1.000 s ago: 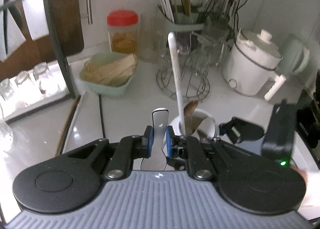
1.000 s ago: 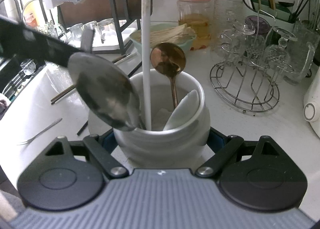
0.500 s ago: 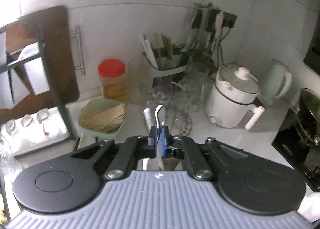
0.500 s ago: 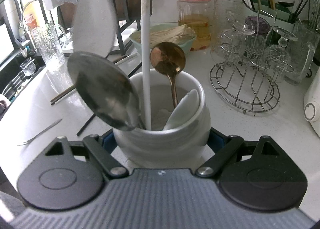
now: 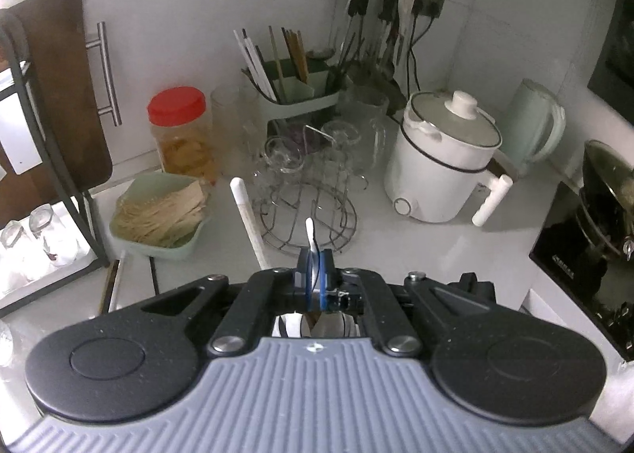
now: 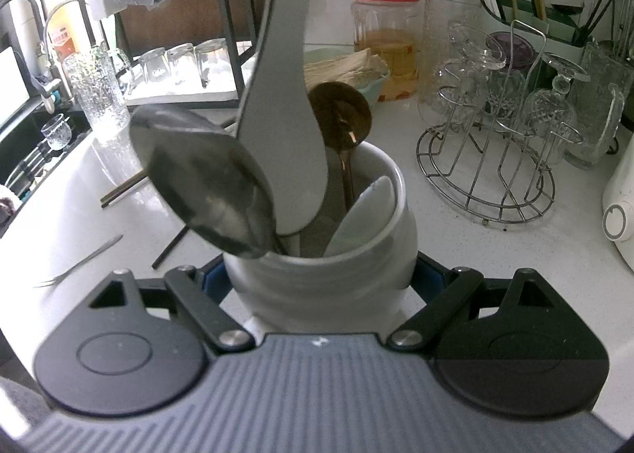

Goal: Organize utensils
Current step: 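Lower the white ceramic spoon into the white mug and open the left tool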

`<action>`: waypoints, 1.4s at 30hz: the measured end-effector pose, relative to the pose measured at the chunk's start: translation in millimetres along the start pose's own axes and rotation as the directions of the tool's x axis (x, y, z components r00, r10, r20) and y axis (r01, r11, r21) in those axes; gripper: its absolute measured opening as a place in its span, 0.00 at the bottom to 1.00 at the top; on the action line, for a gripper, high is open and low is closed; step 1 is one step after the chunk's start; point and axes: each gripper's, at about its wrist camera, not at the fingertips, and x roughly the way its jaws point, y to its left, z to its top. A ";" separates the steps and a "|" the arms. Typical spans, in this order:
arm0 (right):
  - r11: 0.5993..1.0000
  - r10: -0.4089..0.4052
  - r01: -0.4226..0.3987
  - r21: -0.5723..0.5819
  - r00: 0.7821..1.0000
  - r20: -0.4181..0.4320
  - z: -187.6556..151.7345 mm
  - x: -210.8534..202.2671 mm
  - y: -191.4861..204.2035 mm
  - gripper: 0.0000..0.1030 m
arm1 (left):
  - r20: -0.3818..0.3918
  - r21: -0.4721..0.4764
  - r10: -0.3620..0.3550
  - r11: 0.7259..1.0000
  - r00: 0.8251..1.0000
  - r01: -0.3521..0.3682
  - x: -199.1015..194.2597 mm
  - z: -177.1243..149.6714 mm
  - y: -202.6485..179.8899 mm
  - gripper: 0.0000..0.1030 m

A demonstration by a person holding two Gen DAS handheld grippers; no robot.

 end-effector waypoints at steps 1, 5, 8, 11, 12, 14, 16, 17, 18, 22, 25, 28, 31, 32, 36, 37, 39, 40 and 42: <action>1.000 0.001 -0.001 0.000 1.000 0.001 0.0 0.2 -0.1 0.90 | -0.007 0.001 -0.003 1.000 1.000 0.003 2.3 -0.5 0.0 0.04; 1.000 0.007 -0.007 0.000 1.000 0.003 0.0 0.8 -1.0 0.90 | -0.047 -0.002 -0.005 1.000 0.999 0.005 11.1 -1.9 0.1 0.04; 1.000 0.009 -0.009 -0.001 1.000 0.003 0.4 1.6 -1.7 0.89 | -0.088 -0.014 -0.020 1.000 0.996 0.019 17.9 -1.5 1.2 0.03; 1.000 0.007 -0.007 -0.004 1.000 0.002 1.2 2.4 -1.4 0.90 | -0.117 -0.003 -0.026 1.000 0.993 0.025 21.8 3.2 -0.1 0.03; 1.000 0.007 -0.007 -0.004 1.000 0.002 1.3 2.5 -1.1 0.89 | -0.132 -0.009 -0.033 0.999 0.991 0.032 23.5 5.2 0.2 0.03; 1.000 0.006 -0.006 -0.005 1.000 0.000 1.5 2.8 -0.9 0.89 | -0.168 -0.027 -0.043 0.999 0.985 0.039 27.2 10.5 1.6 0.03; 1.000 0.006 -0.006 -0.004 1.000 -0.002 1.8 2.9 -0.8 0.89 | -0.202 -0.035 -0.055 0.998 0.978 0.049 31.0 16.2 2.8 0.03; 1.000 0.005 -0.005 -0.004 1.000 -0.003 2.0 2.9 -0.8 0.89 | -0.222 -0.047 -0.068 0.997 0.973 0.059 33.6 19.1 4.1 0.03; 1.000 0.004 -0.004 -0.005 1.000 -0.003 2.1 2.8 -0.4 0.89 | -0.239 -0.060 -0.078 0.996 0.968 0.065 35.9 21.8 5.1 0.03; 1.000 0.002 -0.002 -0.003 1.000 -0.003 1.9 3.0 0.1 0.89 | -0.310 -0.103 -0.116 0.991 0.944 0.087 48.5 32.2 7.2 0.04; 1.000 0.002 -0.002 -0.001 1.000 -0.002 1.8 2.9 0.1 0.89 | -0.369 -0.120 -0.114 0.990 0.922 0.075 61.7 35.8 7.6 0.04; 1.000 0.002 -0.002 -0.001 1.000 -0.001 1.5 2.9 0.1 0.89 | -0.414 -0.148 -0.125 0.987 0.902 0.068 74.8 33.3 8.9 0.04; 1.000 0.003 -0.003 -0.003 1.000 0.002 1.1 2.9 -0.3 0.89 | -0.438 -0.176 -0.130 0.983 0.889 0.057 84.5 29.2 13.6 0.02; 1.000 0.004 -0.004 -0.004 1.000 0.003 0.8 2.7 -0.3 0.89 | -0.447 -0.190 -0.137 0.980 0.884 0.055 87.3 27.4 15.4 0.02; 1.000 0.009 -0.009 -0.007 1.000 0.005 1.0 2.8 -1.6 0.89 | -0.453 -0.197 -0.124 0.980 0.883 0.036 92.5 25.5 17.1 0.02; 1.000 0.010 -0.010 -0.007 1.000 0.006 1.4 3.1 -1.7 0.89 | -0.450 -0.199 -0.124 0.979 0.884 0.036 92.2 25.6 17.8 0.02; 1.000 0.011 -0.011 -0.011 1.000 0.005 2.0 3.5 -1.5 0.89 | -0.443 -0.198 -0.115 0.980 0.889 0.028 90.6 26.4 18.8 0.02; 1.000 0.012 -0.012 -0.011 1.000 0.005 1.9 3.5 -1.6 0.89 | -0.439 -0.197 -0.112 0.980 0.891 0.026 89.5 26.3 19.2 0.02; 1.000 0.013 -0.013 -0.013 1.000 0.005 2.2 3.9 -1.8 0.89 | -0.432 -0.203 -0.112 0.979 0.895 0.025 85.9 25.9 20.6 0.03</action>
